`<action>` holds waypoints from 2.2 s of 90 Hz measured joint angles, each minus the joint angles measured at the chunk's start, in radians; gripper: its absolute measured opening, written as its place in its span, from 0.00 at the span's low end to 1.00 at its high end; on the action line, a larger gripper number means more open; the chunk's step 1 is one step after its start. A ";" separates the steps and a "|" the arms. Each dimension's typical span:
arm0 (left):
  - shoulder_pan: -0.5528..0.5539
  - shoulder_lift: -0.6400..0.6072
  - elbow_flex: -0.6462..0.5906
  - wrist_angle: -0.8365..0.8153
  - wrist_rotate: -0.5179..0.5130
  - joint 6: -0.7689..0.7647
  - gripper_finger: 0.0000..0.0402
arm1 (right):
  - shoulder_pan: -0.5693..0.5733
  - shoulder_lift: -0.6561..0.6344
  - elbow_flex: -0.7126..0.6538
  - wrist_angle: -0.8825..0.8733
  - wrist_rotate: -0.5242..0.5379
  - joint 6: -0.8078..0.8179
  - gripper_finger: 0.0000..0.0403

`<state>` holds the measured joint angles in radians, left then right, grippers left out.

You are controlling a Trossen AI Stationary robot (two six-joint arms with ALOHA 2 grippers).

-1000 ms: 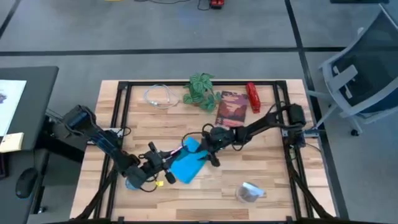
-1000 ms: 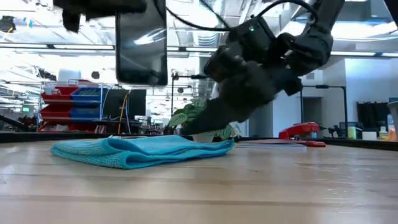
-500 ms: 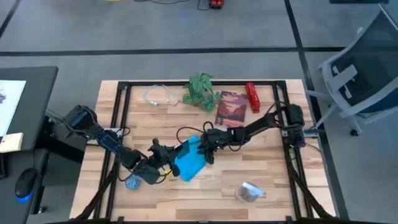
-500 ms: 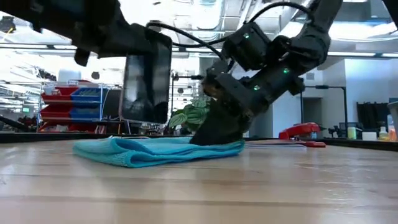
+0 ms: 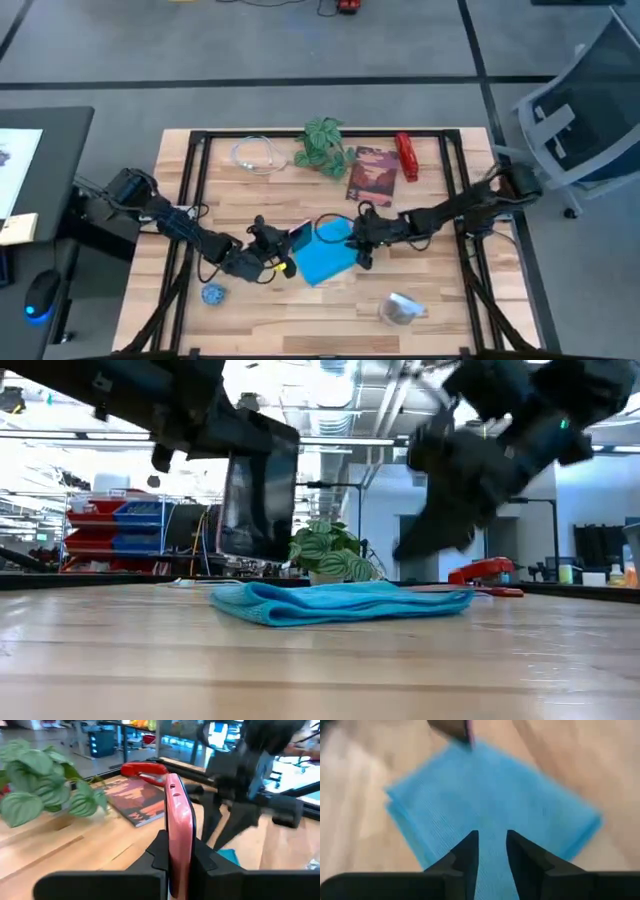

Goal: Apply microfiber cloth
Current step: Spray the front of the pink cellphone with the transparent spray bottle

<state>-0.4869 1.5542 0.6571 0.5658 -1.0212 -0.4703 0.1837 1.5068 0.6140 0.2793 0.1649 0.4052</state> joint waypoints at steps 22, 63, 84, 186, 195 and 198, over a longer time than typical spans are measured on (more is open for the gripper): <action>0.018 0.152 0.088 0.166 0.007 0.171 0.02 | 0.124 -0.470 0.001 -0.433 0.015 -0.017 0.43; 0.013 0.294 0.220 0.132 -0.068 0.166 0.02 | 0.811 -0.876 0.002 -0.778 0.321 0.252 0.39; 0.021 0.294 0.220 0.148 -0.108 0.120 0.02 | 0.954 -0.820 0.001 -0.738 0.203 0.223 0.37; -0.002 0.393 0.460 0.004 -0.190 0.185 0.02 | 1.201 -0.100 0.140 -0.105 1.159 0.010 0.72; -0.016 0.418 0.476 0.007 -0.191 0.169 0.02 | 1.194 -0.125 0.100 0.058 1.229 -0.046 0.72; -0.022 0.426 0.481 0.008 -0.190 0.165 0.02 | 1.186 -0.130 0.086 0.058 1.246 -0.082 0.72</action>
<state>-0.5089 1.9802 1.1383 0.5740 -1.2111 -0.3051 1.3700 1.3772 0.7001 0.3370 1.4109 0.3231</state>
